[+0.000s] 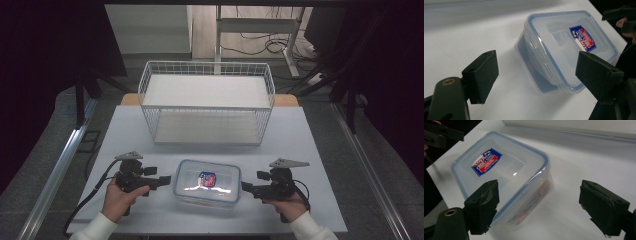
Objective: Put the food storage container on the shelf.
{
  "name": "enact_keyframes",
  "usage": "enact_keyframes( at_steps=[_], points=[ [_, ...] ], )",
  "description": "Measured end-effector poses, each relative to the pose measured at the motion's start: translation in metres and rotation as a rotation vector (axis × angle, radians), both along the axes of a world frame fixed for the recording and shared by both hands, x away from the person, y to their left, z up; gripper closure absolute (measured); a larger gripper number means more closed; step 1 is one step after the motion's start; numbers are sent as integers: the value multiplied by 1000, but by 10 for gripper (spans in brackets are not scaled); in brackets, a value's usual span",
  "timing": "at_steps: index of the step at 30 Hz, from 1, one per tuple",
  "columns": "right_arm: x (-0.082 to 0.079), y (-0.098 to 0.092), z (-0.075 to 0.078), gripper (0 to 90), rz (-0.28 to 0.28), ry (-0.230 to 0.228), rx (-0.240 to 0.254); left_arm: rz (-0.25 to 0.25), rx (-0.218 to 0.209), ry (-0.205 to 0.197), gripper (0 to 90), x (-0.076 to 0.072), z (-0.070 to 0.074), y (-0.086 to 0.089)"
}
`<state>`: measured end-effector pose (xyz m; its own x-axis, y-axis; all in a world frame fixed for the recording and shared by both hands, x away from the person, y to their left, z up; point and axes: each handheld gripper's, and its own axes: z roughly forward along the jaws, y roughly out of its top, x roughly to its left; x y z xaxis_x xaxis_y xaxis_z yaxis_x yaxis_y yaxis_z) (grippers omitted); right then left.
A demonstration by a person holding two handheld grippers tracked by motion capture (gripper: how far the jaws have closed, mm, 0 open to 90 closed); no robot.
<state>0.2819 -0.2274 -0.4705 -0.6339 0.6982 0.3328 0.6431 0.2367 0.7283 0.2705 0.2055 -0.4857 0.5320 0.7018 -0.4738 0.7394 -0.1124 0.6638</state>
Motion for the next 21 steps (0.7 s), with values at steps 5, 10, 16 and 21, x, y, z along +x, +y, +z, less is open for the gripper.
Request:
enact_keyframes(
  at_steps=[5, 10, 16, 21],
  points=[
    [-1, -1, -3, 165, -13, 25, 24, -5, -86, 40, 186, 12, -4, -2],
    [0, -1, -8, 163, -26, 72, 49, -21, -125, 100, 189, 23, -15, -9],
    [-1, 3, -11, 160, -23, 82, 32, -71, -119, 151, 196, 30, -27, -20],
    [-3, 3, -12, 160, -21, 87, 22, -99, -128, 178, 214, 30, -32, -27]
  ],
)
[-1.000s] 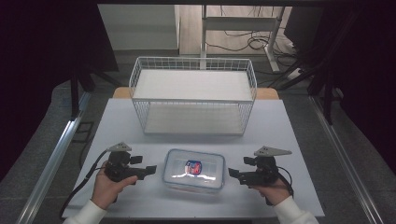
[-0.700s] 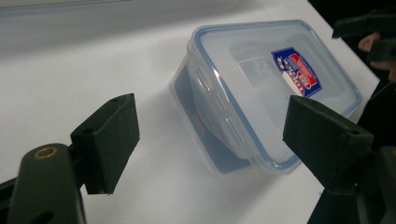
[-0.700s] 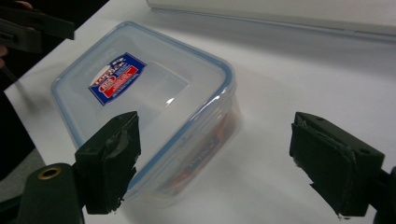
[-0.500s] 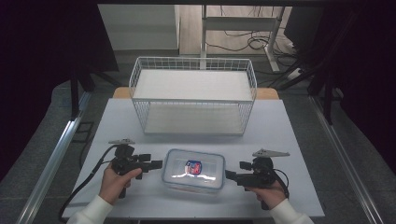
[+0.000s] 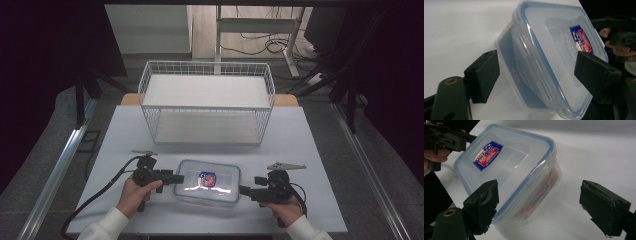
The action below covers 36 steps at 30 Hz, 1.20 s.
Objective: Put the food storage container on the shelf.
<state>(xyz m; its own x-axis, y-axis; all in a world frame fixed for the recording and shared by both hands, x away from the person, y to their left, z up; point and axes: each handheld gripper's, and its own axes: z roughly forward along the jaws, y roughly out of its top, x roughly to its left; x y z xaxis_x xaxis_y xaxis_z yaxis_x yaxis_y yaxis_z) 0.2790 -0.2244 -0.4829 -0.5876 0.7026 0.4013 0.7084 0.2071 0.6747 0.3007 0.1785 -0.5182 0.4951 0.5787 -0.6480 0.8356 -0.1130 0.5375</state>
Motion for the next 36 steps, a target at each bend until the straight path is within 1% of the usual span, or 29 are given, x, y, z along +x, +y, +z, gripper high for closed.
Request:
enact_keyframes(
  at_steps=[1, 3, 5, 6, 8, 9, 10, 12, 13, 15, 16, 17, 19, 21, 22, 23, 24, 27, 30, 31, 32, 33, 34, 35, 36],
  points=[
    [0, 1, 0, 160, 1, -1, -2, -15, -19, 15, 228, 0, -3, -2],
    [0, 2, -2, 159, 4, -1, -5, -34, -39, 23, 254, 1, -4, -4],
    [0, 3, -3, 159, 8, 3, -12, -39, -44, 21, 286, 1, -4, -5],
    [0, 3, -3, 159, 8, 3, -12, -36, -43, 17, 286, 1, -4, -5],
    [2, 4, -5, 158, 8, 31, 7, -32, -41, 19, 304, 1, -3, -4],
    [2, 4, -5, 158, 8, 31, 7, -31, -40, 20, 304, 0, -3, -4],
    [2, 5, -6, 158, 8, 42, 20, -31, -41, 22, 307, 1, -3, -4],
    [3, 7, -9, 159, 8, 69, 35, -34, -43, 25, 314, 1, -3, -3],
    [5, 9, -12, 162, 12, 101, 55, -33, -44, 26, 319, 1, -3, -3],
    [6, 12, -15, 164, 13, 130, 73, -32, -47, 30, 322, 2, -3, -3],
    [6, 12, -15, 164, 13, 130, 73, -32, -47, 30, 323, 2, -3, -3],
    [7, 14, -17, 165, 10, 147, 84, -31, -48, 30, 323, 2, -3, -3],
    [10, 20, -24, 165, 12, 200, 119, -32, -50, 31, 326, 2, -3, -3],
    [12, 22, -26, 168, -1, 226, 146, -32, -51, 31, 327, 2, -3, -2],
    [12, 22, -26, 168, -1, 226, 146, -31, -52, 30, 327, 2, -4, -2],
    [15, 24, -29, 201, -5, 257, 181, -26, -55, 28, 328, 1, -4, -3],
    [15, 24, -29, 201, -5, 257, 181, -26, -55, 28, 328, 1, -4, -3],
    [16, 25, -31, 198, -17, 301, 196, -31, -54, 25, 329, 1, -4, -2],
    [18, 23, -30, 237, -27, 311, 206, -31, -55, 26, 329, 1, -4, -2],
    [18, 20, -29, 290, -36, 314, 218, -27, -57, 26, 330, 0, -5, -2],
    [18, 20, -29, 290, -36, 314, 218, -27, -57, 26, 330, 0, -5, -2],
    [18, 18, -27, 344, -44, 314, 228, -26, -61, 27, 331, 0, -5, -2],
    [18, 18, -27, 344, -44, 314, 228, -26, -61, 27, 331, 0, -5, -2],
    [16, 15, -24, 402, -51, 292, 231, -24, -65, 28, 333, 0, -5, -2],
    [16, 15, -24, 402, -51, 292, 231, -24, -65, 28, 337, 0, -5, -2]
  ],
)
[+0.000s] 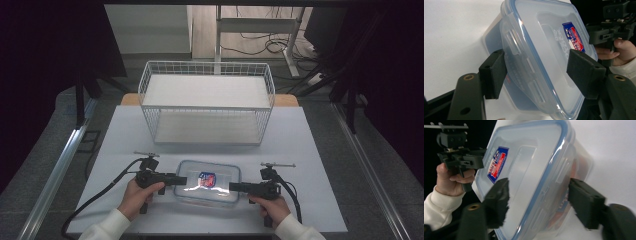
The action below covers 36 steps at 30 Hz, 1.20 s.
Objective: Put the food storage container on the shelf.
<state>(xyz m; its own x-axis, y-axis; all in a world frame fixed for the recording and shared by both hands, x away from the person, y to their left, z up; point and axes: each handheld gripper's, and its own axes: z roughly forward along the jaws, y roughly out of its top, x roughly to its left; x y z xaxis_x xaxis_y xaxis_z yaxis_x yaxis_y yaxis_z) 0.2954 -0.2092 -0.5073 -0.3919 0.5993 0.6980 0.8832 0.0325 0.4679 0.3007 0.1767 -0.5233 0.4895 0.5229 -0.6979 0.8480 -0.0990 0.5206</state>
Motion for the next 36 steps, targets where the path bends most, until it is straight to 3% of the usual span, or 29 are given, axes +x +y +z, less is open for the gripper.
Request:
enact_keyframes(
  at_steps=[6, 12, 25, 36],
  points=[
    [0, -5, -1, 469, -21, 29, 42, 5, -12, -9, 364, -2, 1, 2],
    [-3, -6, 2, 486, -10, 18, 41, 5, -24, -20, 399, -5, 3, 4],
    [-11, -5, 10, 497, 13, -34, 15, -5, -34, -82, 465, -20, 13, 8],
    [-12, -4, 16, 523, 21, -66, 6, 13, -10, -118, 488, -26, 18, 8]
  ],
)
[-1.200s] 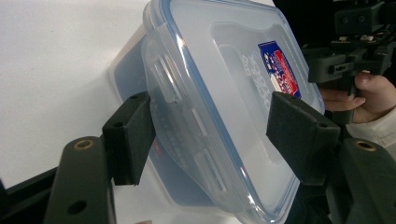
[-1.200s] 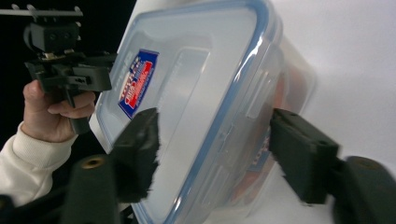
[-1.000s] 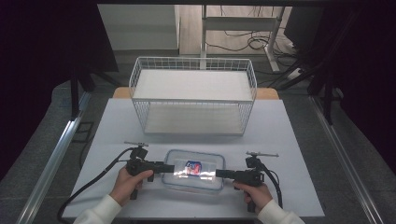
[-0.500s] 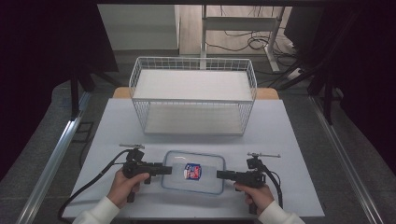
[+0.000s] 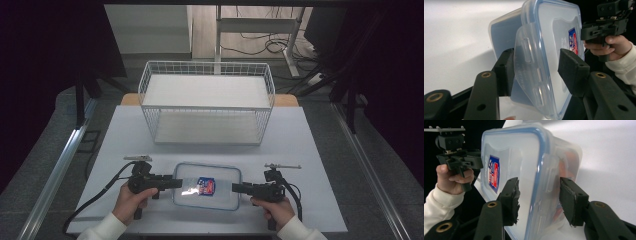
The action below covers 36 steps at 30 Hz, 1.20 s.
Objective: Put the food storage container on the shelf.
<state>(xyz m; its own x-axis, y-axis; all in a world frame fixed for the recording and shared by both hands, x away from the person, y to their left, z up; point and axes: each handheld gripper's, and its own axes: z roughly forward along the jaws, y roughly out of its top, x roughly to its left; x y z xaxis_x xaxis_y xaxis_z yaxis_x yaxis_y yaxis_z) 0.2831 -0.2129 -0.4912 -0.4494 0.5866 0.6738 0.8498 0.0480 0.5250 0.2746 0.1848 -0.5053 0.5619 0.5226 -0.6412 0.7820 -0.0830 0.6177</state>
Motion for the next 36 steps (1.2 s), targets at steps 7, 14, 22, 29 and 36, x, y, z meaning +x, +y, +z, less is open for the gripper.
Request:
enact_keyframes(
  at_steps=[7, 14, 22, 29, 36],
  points=[
    [6, 0, 1, 524, 0, 0, -2, 14, -4, -1, 492, 3, 2, -1],
    [20, -1, 2, 523, -1, 2, 4, 19, 7, -16, 502, 14, 6, -1],
    [52, 6, 12, 523, 7, -41, 7, 49, 5, -62, 500, 40, 15, 4],
    [90, 9, 21, 523, 9, -87, 9, 67, 1, -105, 499, 76, 19, 7],
    [126, 15, 23, 523, -16, -130, -7, 86, -13, -120, 491, 110, 10, 9]
  ],
)
